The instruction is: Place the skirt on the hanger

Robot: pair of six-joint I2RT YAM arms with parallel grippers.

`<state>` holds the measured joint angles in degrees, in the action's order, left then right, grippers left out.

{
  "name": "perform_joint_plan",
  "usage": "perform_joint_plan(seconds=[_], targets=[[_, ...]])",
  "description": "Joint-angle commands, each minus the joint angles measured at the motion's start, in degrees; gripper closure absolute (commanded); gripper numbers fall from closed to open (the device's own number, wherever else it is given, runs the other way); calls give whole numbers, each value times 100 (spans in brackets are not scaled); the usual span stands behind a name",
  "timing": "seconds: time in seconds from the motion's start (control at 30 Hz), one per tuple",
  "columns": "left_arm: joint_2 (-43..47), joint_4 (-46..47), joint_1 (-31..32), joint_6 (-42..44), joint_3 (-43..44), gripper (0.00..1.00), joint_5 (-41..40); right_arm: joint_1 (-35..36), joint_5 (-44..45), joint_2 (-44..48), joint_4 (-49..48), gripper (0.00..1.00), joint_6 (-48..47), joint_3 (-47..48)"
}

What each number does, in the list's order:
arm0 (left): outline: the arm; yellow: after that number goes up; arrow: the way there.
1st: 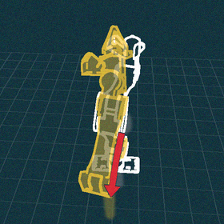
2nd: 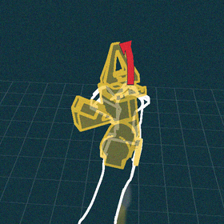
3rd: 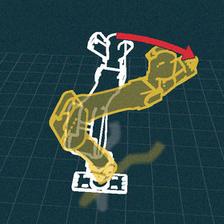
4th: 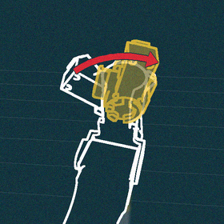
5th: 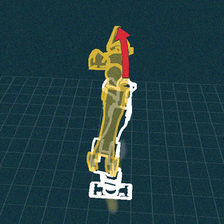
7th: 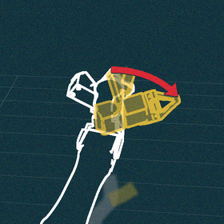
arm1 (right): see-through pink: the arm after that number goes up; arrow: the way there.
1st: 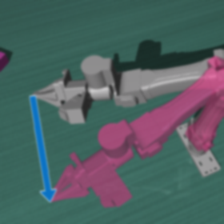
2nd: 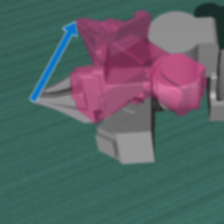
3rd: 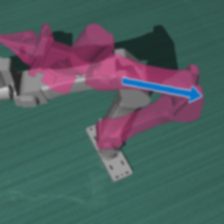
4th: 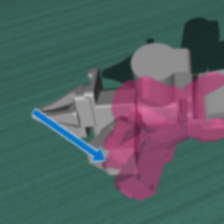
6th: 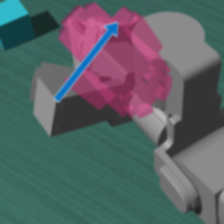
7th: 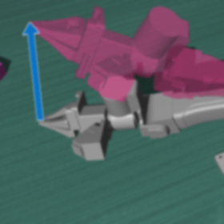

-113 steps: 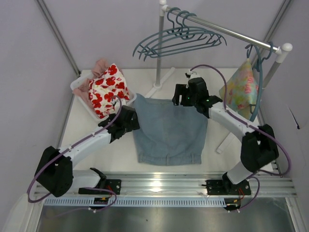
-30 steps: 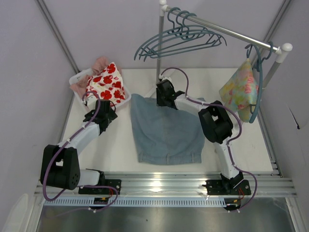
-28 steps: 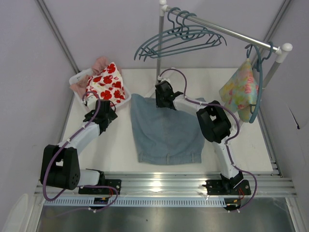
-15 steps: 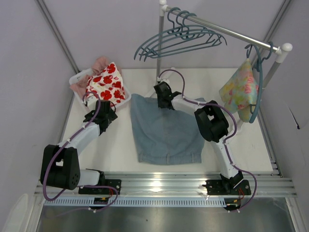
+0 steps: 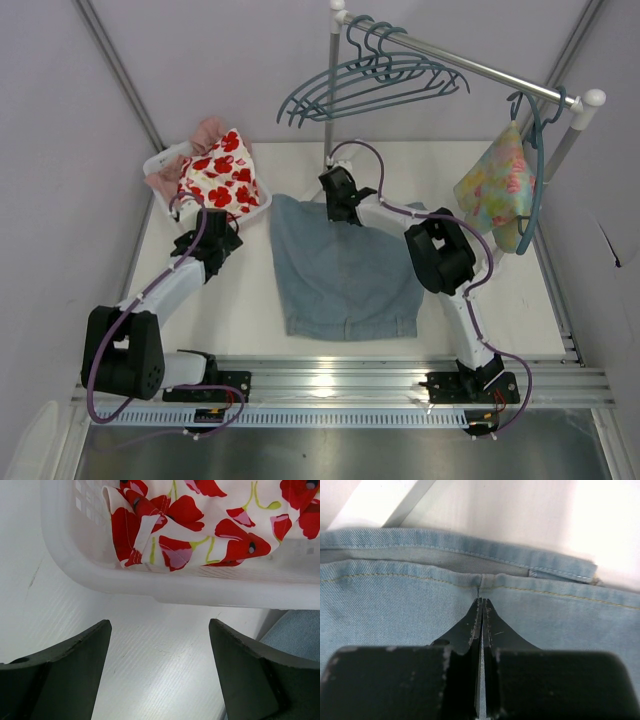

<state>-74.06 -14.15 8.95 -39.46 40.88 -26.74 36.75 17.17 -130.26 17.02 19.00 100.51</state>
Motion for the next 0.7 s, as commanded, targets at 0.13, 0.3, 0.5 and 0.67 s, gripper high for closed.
perform_joint_plan(seconds=[0.13,0.3,0.5,0.67], targets=[[269,229,-51,53,-151,15,37,-204,24,624,-251,100,-37,-5],[278,334,-51,149,-177,14,257,-361,-889,423,-358,95,-222,73],[261,387,-51,228,-169,13,345,-397,-1435,238,-365,58,-283,162],[199,413,-51,246,-151,12,398,-318,-1515,159,-375,50,-423,267]])
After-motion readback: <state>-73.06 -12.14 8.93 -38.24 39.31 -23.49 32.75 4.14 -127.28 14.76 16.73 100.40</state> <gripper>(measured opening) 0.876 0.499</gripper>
